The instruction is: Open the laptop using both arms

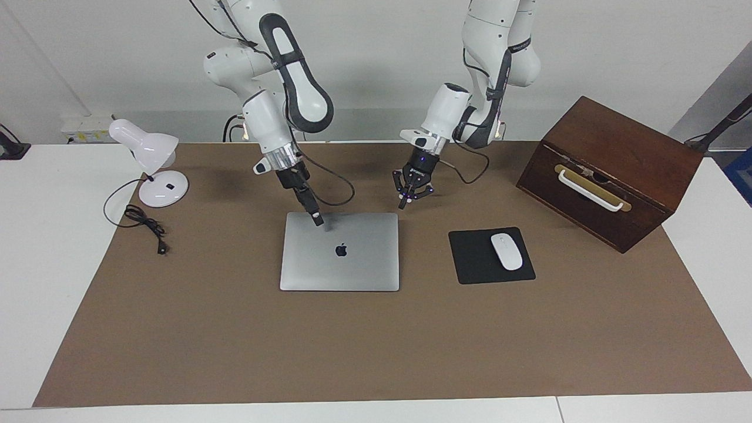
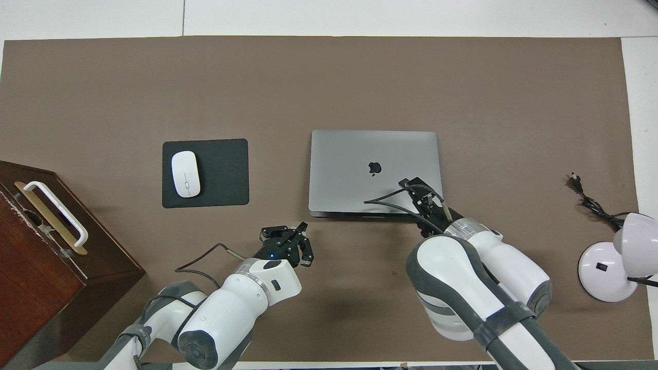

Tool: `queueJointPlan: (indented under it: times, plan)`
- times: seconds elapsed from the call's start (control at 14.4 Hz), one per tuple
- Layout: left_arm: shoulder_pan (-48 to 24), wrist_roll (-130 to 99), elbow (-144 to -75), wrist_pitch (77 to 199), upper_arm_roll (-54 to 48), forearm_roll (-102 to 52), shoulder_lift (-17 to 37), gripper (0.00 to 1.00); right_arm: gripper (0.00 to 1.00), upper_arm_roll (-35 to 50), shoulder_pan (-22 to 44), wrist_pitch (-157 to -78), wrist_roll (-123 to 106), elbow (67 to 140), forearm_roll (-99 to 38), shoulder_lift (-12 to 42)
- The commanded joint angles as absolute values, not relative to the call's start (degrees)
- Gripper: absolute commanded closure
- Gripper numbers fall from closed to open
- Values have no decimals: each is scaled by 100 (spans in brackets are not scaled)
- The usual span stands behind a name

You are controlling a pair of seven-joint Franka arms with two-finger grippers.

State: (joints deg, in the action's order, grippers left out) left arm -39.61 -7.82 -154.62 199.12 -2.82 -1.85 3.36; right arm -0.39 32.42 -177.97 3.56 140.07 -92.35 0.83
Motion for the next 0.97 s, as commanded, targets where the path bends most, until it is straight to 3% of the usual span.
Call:
queueJointPlan:
  times: [0.0,0.9]
  plan:
    - [-4087,-501,-15355,20048,-185,-264,614,100,0,-18,3129,-17763,97,13790,-9387,202]
    - [-4201,-177,-14520,20048,-149,-290,1345,100,0,-18,3103,-17771,-26,13790,-9387,211]
